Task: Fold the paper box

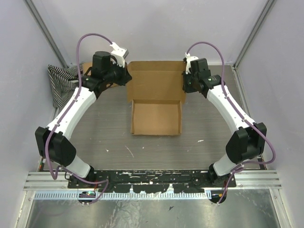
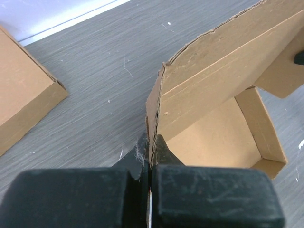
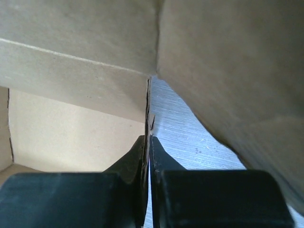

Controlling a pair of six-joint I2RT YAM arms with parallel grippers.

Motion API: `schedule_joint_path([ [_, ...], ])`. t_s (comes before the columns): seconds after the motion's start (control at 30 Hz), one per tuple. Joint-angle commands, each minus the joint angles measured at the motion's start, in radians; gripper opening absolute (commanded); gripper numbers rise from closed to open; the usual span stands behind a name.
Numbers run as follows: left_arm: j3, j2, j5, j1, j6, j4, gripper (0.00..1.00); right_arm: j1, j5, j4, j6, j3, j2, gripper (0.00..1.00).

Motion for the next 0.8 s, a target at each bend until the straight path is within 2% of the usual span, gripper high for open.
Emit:
schedule_joint_path([
  [0.0, 0.043, 0.026, -0.159, -0.069, -0.053, 0.054, 0.01, 0.006, 0.074, 0.048, 0.103, 0.081, 0.009, 0.08],
  [0.1, 0.057, 0.042, -0.235, -0.095, -0.112, 0.071, 0.02, 0.021, 0.124, 0.111, 0.140, 0.044, -0.003, 0.07],
  [0.2, 0.072, 0.060, -0.249, -0.107, -0.170, 0.105, 0.03, 0.037, 0.196, 0.195, 0.158, 0.004, -0.020, 0.08],
  [0.47, 0.103, 0.127, -0.327, -0.118, -0.222, 0.183, 0.06, 0.051, 0.319, 0.403, 0.161, -0.083, -0.042, 0.08],
  [0.63, 0.137, 0.183, -0.328, -0.120, -0.290, 0.171, 0.08, 0.066, 0.387, 0.531, 0.173, -0.192, -0.062, 0.08],
  [0.77, 0.073, 0.179, -0.341, -0.123, -0.323, 0.225, 0.09, 0.093, 0.478, 0.689, 0.173, -0.326, -0.099, 0.08],
])
